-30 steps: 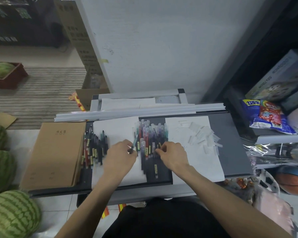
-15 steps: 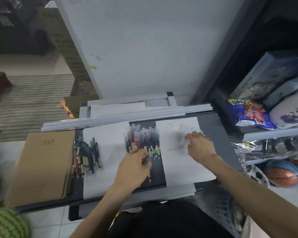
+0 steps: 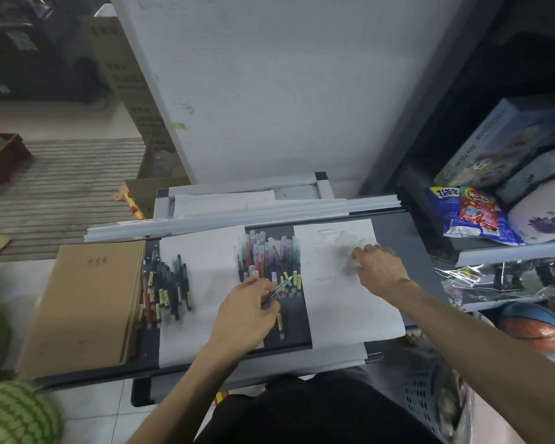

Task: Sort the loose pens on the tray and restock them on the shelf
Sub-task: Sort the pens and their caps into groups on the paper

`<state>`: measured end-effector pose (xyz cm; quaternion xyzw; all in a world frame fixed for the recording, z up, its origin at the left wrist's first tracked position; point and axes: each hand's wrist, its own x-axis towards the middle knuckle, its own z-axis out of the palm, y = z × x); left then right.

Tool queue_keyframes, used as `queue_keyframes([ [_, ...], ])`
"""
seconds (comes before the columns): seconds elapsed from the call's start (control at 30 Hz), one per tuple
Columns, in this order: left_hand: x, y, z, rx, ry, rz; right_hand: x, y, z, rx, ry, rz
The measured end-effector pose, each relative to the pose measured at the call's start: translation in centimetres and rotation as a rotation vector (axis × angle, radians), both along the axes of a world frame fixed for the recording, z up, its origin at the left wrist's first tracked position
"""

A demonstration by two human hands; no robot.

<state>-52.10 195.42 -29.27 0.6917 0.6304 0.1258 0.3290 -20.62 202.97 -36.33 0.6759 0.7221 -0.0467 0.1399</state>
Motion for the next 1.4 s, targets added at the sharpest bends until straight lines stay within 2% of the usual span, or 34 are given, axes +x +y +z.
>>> queue_keyframes([
  [0.17,-0.2,-0.3,0.1,0.009,-0.034,0.012,-0.6,-0.2,0.2,0.02,0.014,-0.018],
  [0.23,-0.4,-0.3,0.2,0.014,-0.063,0.028,-1.4,-0.6,0.7,0.067,0.136,-0.088],
  [0.33,-0.7,-0.5,0.8,0.029,-0.14,0.052,-3.6,-1.8,2.1,0.14,0.676,-0.332],
  [0.5,-1.4,-1.0,2.7,-0.032,-0.352,0.075,-8.2,-4.6,7.2,-0.004,1.484,-0.579],
  [0.6,-1.8,-1.5,4.0,-0.043,-0.441,0.071,-9.8,-6.0,10.2,-0.121,1.801,-0.663],
  [0.7,-1.8,-1.8,5.7,0.005,-0.49,0.029,-10.8,-7.1,12.2,-0.189,1.971,-0.709],
  [0.83,-2.0,-2.2,6.8,0.058,-0.503,0.005,-11.4,-7.6,13.1,-0.188,2.013,-0.741],
  [1.03,-2.5,-1.9,7.4,0.141,-0.436,-0.025,-11.1,-7.5,14.7,-0.066,1.671,-0.371],
  [1.17,-3.0,-1.5,7.6,0.192,-0.358,-0.053,-10.5,-6.8,16.1,-0.041,1.506,-0.259],
  [1.4,-3.1,-1.1,7.2,0.291,-0.276,-0.165,-11.6,-6.7,16.1,-0.083,1.368,-0.135],
])
